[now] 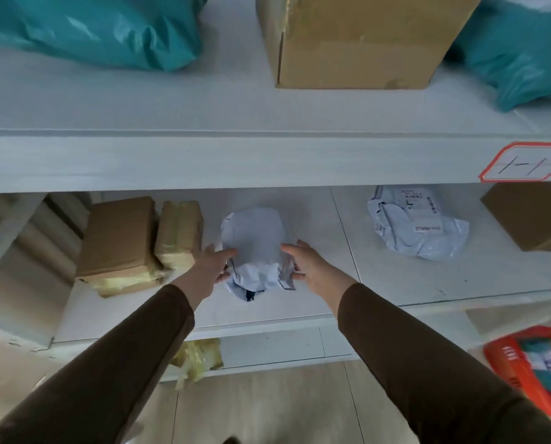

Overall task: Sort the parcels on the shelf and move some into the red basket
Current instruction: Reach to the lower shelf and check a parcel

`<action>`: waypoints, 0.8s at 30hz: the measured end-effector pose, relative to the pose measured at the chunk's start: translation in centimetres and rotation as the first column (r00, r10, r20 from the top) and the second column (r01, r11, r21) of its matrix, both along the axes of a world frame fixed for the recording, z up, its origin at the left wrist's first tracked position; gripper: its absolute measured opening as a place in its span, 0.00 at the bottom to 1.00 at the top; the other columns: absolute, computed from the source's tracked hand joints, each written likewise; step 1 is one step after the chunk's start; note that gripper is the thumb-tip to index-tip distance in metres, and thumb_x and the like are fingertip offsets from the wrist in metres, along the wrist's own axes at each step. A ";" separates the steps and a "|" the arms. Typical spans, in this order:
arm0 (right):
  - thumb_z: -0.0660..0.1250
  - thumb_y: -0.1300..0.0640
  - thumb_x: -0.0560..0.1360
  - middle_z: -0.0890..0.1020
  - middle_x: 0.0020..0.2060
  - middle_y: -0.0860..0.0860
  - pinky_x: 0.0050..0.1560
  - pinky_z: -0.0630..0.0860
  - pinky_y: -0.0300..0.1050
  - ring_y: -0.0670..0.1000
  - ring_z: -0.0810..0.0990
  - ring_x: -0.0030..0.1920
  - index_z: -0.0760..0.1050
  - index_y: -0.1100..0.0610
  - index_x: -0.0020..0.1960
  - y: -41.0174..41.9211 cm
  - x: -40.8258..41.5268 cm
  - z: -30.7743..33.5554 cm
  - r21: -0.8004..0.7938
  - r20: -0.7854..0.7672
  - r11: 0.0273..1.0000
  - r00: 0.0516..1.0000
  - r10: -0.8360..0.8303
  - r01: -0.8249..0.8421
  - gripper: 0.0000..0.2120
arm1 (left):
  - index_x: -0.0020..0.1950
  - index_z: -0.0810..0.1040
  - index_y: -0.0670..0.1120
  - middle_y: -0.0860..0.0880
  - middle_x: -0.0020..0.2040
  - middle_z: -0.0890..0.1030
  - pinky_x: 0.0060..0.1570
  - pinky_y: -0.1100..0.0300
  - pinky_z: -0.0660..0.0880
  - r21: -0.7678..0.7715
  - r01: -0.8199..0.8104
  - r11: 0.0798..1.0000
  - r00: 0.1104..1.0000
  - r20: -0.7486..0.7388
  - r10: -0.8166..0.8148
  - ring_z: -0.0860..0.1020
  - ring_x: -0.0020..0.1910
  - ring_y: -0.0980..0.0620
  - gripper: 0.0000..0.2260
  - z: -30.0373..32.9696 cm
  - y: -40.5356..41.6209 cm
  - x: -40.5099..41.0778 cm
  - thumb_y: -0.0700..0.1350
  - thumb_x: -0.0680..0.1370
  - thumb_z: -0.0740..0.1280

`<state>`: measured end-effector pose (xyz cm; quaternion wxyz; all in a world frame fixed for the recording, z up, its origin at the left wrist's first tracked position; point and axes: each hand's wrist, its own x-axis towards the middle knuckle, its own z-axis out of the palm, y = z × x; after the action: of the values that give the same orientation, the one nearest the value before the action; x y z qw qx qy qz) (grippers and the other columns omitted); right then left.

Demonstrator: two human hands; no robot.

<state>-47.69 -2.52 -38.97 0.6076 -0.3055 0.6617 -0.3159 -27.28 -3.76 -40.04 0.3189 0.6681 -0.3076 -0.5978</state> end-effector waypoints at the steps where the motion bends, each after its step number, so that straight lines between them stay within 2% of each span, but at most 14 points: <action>1: 0.68 0.49 0.81 0.80 0.63 0.57 0.51 0.74 0.48 0.56 0.79 0.52 0.69 0.55 0.73 0.6 -0.5 -0.3 0.024 -0.010 1.000 1.000 -0.012 0.012 0.23 | 0.82 0.60 0.45 0.45 0.56 0.75 0.40 0.58 0.76 0.036 0.000 0.999 1.000 -0.028 0.001 0.74 0.45 0.47 0.33 -0.3 0.5 -0.1 0.42 0.80 0.72; 3: 0.71 0.45 0.78 0.82 0.54 0.57 0.49 0.74 0.47 0.55 0.79 0.48 0.74 0.56 0.65 1.9 -1.8 -0.7 0.080 -0.025 0.997 1.000 -0.017 0.019 0.21 | 0.72 0.70 0.40 0.42 0.53 0.75 0.33 0.59 0.77 0.147 0.022 0.989 0.990 -0.144 -0.001 0.74 0.39 0.48 0.23 -0.6 1.9 -0.1 0.42 0.80 0.73; 5: 0.74 0.45 0.76 0.83 0.45 0.54 0.42 0.73 0.45 0.52 0.79 0.41 0.79 0.55 0.56 3.7 -3.2 -1.0 0.121 -0.018 0.993 1.000 -0.005 0.007 0.17 | 0.64 0.74 0.37 0.40 0.48 0.78 0.26 0.62 0.78 0.223 0.084 0.971 0.974 -0.226 -0.032 0.74 0.34 0.48 0.18 -0.4 3.6 -0.2 0.42 0.78 0.74; 7: 0.76 0.44 0.74 0.85 0.46 0.54 0.42 0.76 0.45 0.52 0.81 0.41 0.81 0.55 0.54 5.2 -4.7 -1.1 0.122 0.005 0.992 1.000 0.020 -0.020 0.17 | 0.62 0.77 0.38 0.41 0.42 0.81 0.24 0.64 0.77 0.244 0.154 0.958 0.943 -0.325 -0.069 0.75 0.30 0.49 0.19 -0.2 5.0 -0.8 0.45 0.76 0.77; 9: 0.77 0.41 0.72 0.87 0.53 0.55 0.57 0.80 0.49 0.56 0.85 0.50 0.83 0.57 0.59 6.7 -6.4 -0.5 0.098 -0.018 0.995 1.000 0.018 -0.017 0.24 | 0.57 0.79 0.41 0.46 0.39 0.82 0.23 0.65 0.74 0.232 0.227 0.946 0.923 -0.360 -0.133 0.76 0.29 0.52 0.19 -0.1 6.2 -1.5 0.50 0.73 0.77; 11: 0.77 0.32 0.65 0.86 0.59 0.60 0.67 0.78 0.54 0.60 0.85 0.59 0.83 0.60 0.64 8.2 -7.9 1.0 0.047 -0.053 0.999 0.998 0.028 -0.026 0.39 | 0.52 0.81 0.45 0.50 0.38 0.81 0.24 0.65 0.71 0.226 0.315 0.922 0.903 -0.371 -0.218 0.75 0.32 0.54 0.20 0.8 7.5 -2.9 0.59 0.73 0.78; 13: 0.74 0.21 0.54 0.85 0.59 0.62 0.61 0.77 0.51 0.58 0.84 0.55 0.83 0.58 0.63 9.2 -9.6 2.2 0.002 -0.109 0.998 0.992 0.066 -0.067 0.51 | 0.46 0.81 0.49 0.51 0.37 0.77 0.28 0.64 0.68 0.206 0.337 0.919 0.890 -0.388 -0.240 0.71 0.35 0.54 0.18 1.4 8.7 -4.4 0.64 0.74 0.74; 14: 0.71 0.19 0.53 0.87 0.52 0.57 0.54 0.76 0.46 0.55 0.83 0.49 0.86 0.54 0.57 9.7 -10.3 3.1 -0.018 -0.138 0.996 0.987 0.079 -0.083 0.47 | 0.44 0.80 0.49 0.51 0.36 0.76 0.27 0.64 0.68 0.206 0.310 0.928 0.892 -0.400 -0.209 0.70 0.35 0.54 0.16 1.8 9.3 -5.1 0.62 0.77 0.71; 16: 0.68 0.19 0.60 0.77 0.34 0.48 0.35 0.65 0.41 0.49 0.72 0.32 0.80 0.50 0.42 10.8 -11.5 5.4 -0.044 -0.183 0.994 0.979 0.092 -0.101 0.33 | 0.46 0.79 0.49 0.50 0.38 0.76 0.26 0.64 0.71 0.215 0.272 0.938 0.887 -0.433 -0.158 0.71 0.37 0.53 0.12 2.2 10.5 -6.3 0.57 0.82 0.66; 17: 0.66 0.21 0.65 0.73 0.29 0.46 0.30 0.60 0.41 0.48 0.67 0.28 0.76 0.49 0.37 11.3 -11.9 6.7 -0.066 -0.206 0.992 0.974 0.089 -0.105 0.30 | 0.48 0.80 0.49 0.50 0.40 0.78 0.26 0.64 0.72 0.208 0.272 0.940 0.881 -0.447 -0.156 0.73 0.37 0.52 0.12 2.6 11.2 -7.0 0.56 0.82 0.64; 19: 0.65 0.26 0.73 0.71 0.22 0.43 0.26 0.60 0.40 0.46 0.67 0.23 0.72 0.50 0.33 12.0 -12.6 8.7 -0.141 -0.269 0.978 0.957 0.109 -0.151 0.27 | 0.49 0.81 0.48 0.47 0.39 0.82 0.28 0.62 0.76 0.186 0.296 0.937 0.848 -0.502 -0.169 0.79 0.37 0.49 0.16 3.5 12.7 -8.4 0.59 0.83 0.63; 20: 0.65 0.29 0.75 0.74 0.22 0.42 0.26 0.64 0.38 0.44 0.72 0.23 0.73 0.50 0.33 12.4 -12.6 9.6 -0.205 -0.294 0.959 0.947 0.130 -0.195 0.26 | 0.50 0.83 0.47 0.46 0.40 0.84 0.32 0.59 0.80 0.172 0.293 0.941 0.823 -0.546 -0.156 0.81 0.37 0.47 0.22 4.0 13.5 -9.1 0.64 0.82 0.61; 22: 0.67 0.35 0.78 0.82 0.32 0.42 0.38 0.74 0.39 0.45 0.83 0.36 0.79 0.49 0.40 13.1 -12.5 10.5 -0.356 -0.365 0.897 0.923 0.124 -0.262 0.19 | 0.56 0.86 0.45 0.42 0.52 0.86 0.45 0.51 0.84 0.093 0.339 0.936 0.771 -0.597 -0.220 0.85 0.46 0.41 0.35 4.8 14.8 -10.1 0.74 0.78 0.56; 24: 0.70 0.39 0.78 0.83 0.43 0.43 0.48 0.74 0.44 0.47 0.82 0.46 0.80 0.49 0.48 14.0 -12.6 10.6 -0.463 -0.388 0.851 0.920 0.056 -0.247 0.13 | 0.66 0.83 0.48 0.43 0.64 0.84 0.54 0.49 0.83 -0.008 0.335 0.942 0.741 -0.616 -0.269 0.85 0.57 0.41 0.36 5.6 15.7 -10.7 0.74 0.78 0.55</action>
<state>-60.31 11.52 -28.39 0.3983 -0.5578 0.6293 -0.3663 -37.97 11.98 -34.44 0.2646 0.3967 -0.2615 -0.8392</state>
